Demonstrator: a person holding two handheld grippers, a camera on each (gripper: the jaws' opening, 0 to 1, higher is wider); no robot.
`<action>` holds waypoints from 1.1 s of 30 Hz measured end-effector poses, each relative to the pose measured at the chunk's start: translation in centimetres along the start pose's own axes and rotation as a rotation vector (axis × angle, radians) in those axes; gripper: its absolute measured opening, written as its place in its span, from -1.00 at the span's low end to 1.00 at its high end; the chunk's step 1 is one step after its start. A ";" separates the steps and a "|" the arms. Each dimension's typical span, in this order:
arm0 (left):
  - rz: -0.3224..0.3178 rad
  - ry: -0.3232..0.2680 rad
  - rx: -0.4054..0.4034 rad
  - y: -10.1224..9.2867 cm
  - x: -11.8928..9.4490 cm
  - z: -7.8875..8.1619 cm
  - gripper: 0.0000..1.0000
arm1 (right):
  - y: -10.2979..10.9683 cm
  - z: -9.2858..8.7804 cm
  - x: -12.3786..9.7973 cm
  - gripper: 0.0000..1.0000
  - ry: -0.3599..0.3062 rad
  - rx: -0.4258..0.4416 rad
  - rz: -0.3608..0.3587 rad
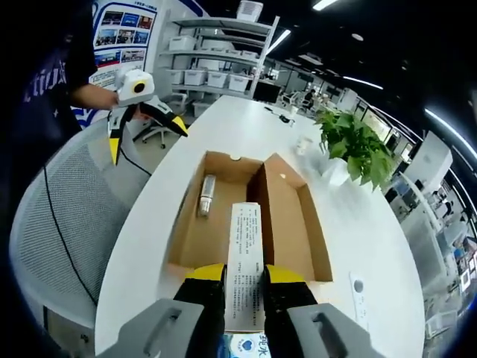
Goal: Operate the shoe box by opening the lid, removing the specified soft item, and placing it in the target area until the item is outside and the box remains undamaged.
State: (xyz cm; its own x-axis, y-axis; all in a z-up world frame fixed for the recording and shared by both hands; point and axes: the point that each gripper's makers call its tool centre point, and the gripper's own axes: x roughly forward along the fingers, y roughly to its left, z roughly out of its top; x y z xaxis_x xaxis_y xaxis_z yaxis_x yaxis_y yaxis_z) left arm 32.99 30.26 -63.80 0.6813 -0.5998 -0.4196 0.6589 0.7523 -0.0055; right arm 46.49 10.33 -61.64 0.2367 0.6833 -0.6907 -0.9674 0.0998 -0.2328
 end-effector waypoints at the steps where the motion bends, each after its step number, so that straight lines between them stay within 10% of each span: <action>1: 0.000 -0.001 -0.001 0.0 0.0 0.0 0.93 | -0.1 -0.2 -0.2 -0.72 0.003 0.003 -0.004; 33: -0.028 0.027 -0.034 -0.5 0.3 -0.5 0.95 | -3.9 -6.8 -3.7 -0.72 0.077 0.065 -0.106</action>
State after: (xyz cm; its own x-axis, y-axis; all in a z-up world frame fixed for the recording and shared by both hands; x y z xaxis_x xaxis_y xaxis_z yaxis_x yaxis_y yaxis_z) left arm 32.74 29.83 -64.42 0.6533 -0.6140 -0.4429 0.6663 0.7441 -0.0486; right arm 49.99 2.51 -62.88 0.3413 0.6089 -0.7161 -0.9399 0.2168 -0.2636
